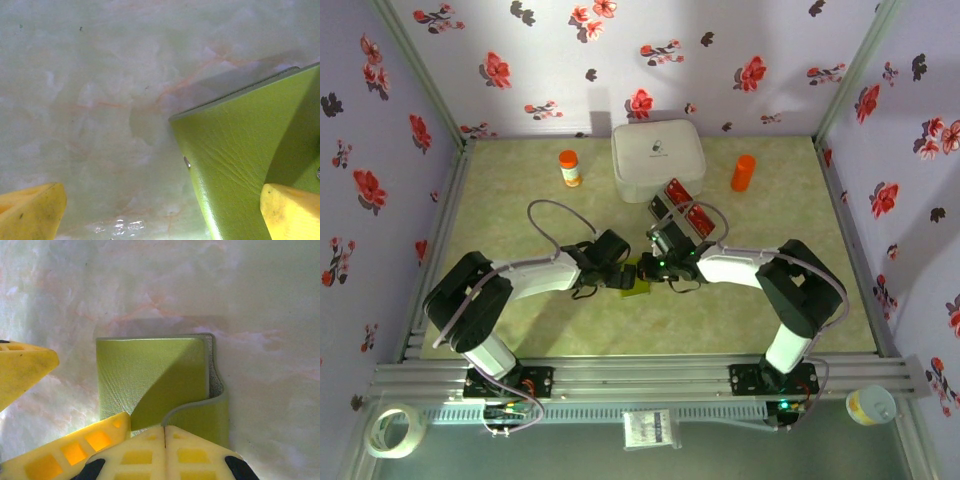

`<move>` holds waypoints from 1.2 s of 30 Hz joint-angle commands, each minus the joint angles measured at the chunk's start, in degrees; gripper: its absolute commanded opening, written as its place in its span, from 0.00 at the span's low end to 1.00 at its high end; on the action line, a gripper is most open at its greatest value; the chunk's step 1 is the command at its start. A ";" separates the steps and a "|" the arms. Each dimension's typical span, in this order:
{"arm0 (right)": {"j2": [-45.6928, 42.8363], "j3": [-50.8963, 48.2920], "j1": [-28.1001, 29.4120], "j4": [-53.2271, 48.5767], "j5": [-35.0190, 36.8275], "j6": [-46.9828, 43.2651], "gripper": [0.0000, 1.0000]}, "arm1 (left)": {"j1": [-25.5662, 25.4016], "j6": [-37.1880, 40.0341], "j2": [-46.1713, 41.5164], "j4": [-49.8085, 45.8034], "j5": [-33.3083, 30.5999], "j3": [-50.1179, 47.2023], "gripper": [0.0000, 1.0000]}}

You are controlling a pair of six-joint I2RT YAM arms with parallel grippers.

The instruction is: Put the credit cards into the card holder

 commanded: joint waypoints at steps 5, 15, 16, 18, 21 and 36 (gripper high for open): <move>2.43 -2.92 1.15 -5.71 1.15 -0.18 0.00 | 2.01 -3.05 -2.02 -5.89 -2.51 -0.37 1.00; 3.46 0.49 1.79 -12.33 3.69 -2.89 0.00 | 3.01 -3.97 0.37 -6.63 -2.42 -1.27 1.00; 3.72 1.06 1.89 -13.20 3.87 -3.10 0.00 | 2.97 -3.90 0.49 -6.36 -2.46 -1.38 1.00; 4.39 2.10 2.06 -14.75 4.15 -3.60 0.00 | 3.03 -3.98 0.59 -6.13 -2.40 -1.60 1.00; 5.72 3.93 2.33 -17.54 4.76 -4.32 0.00 | 3.03 -3.91 0.66 -5.78 -2.30 -1.85 1.00; 8.68 5.96 5.23 -23.14 7.76 -4.51 0.00 | 3.04 -3.74 0.53 -4.97 -1.43 -1.55 1.00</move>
